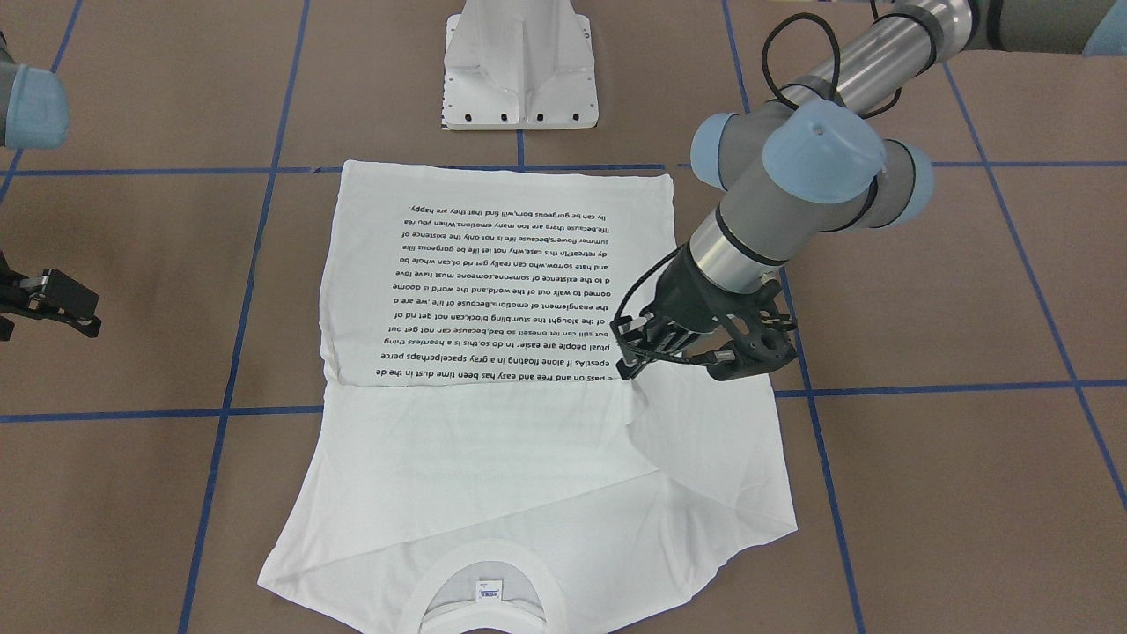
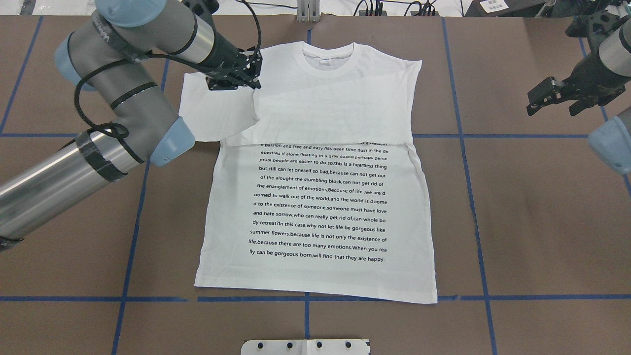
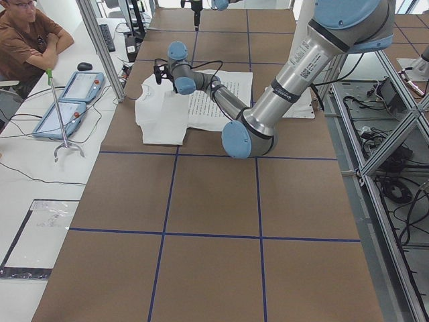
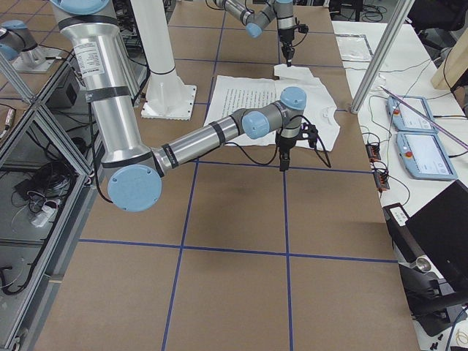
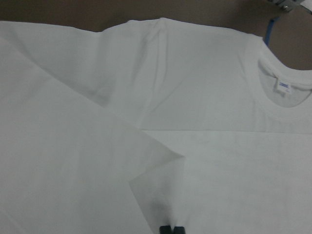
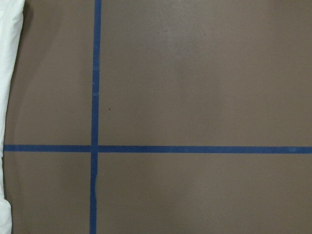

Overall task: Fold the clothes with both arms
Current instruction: 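Fold the held sleeve diagonally across the shirt body toward the hem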

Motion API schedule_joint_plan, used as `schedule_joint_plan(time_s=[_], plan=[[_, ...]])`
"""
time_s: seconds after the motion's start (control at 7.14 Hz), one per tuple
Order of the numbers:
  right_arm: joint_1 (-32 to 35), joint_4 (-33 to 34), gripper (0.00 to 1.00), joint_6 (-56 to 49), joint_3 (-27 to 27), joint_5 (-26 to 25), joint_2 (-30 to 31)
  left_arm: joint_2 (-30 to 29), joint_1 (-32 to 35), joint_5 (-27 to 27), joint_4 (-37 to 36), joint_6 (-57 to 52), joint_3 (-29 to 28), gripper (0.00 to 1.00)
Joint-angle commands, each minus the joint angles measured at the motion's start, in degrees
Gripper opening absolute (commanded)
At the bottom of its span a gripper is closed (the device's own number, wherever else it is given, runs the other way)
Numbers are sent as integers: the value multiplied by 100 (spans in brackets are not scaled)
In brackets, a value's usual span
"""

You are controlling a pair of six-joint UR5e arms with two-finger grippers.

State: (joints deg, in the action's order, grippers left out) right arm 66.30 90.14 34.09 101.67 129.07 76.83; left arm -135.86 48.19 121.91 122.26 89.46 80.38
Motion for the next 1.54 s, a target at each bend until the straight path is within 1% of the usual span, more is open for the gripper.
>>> schedule_joint_plan(time_s=[0.0,0.14,0.28,0.56,0.84,0.98,1.12,1.26,1.4], plan=[[67,-5,100,1,-16,22,7,-1069,-125,43,1214,1243,-1027,0],[68,-5,100,18,-16,31,-2,-1222,-256,43,1613,1606,-1155,0],[68,-5,100,27,-16,31,-2,-1380,-527,35,1643,1853,-1148,0],[68,-5,100,53,-25,31,-2,-1399,-924,8,1687,2083,-1104,0],[68,-5,100,62,-25,31,-2,-1347,-1004,-27,1696,2067,-1191,0],[68,-5,100,63,-25,31,-2,-1372,-1005,-210,1844,2041,-1453,0],[68,-5,100,71,-25,31,-10,-1521,-1066,-629,2211,2032,-1917,0],[68,-5,100,80,-25,31,-2,-1809,-1127,-755,2432,2031,-2469,0],[68,-5,100,80,-25,31,-10,-1847,-1302,-991,2608,2031,-2658,0]])
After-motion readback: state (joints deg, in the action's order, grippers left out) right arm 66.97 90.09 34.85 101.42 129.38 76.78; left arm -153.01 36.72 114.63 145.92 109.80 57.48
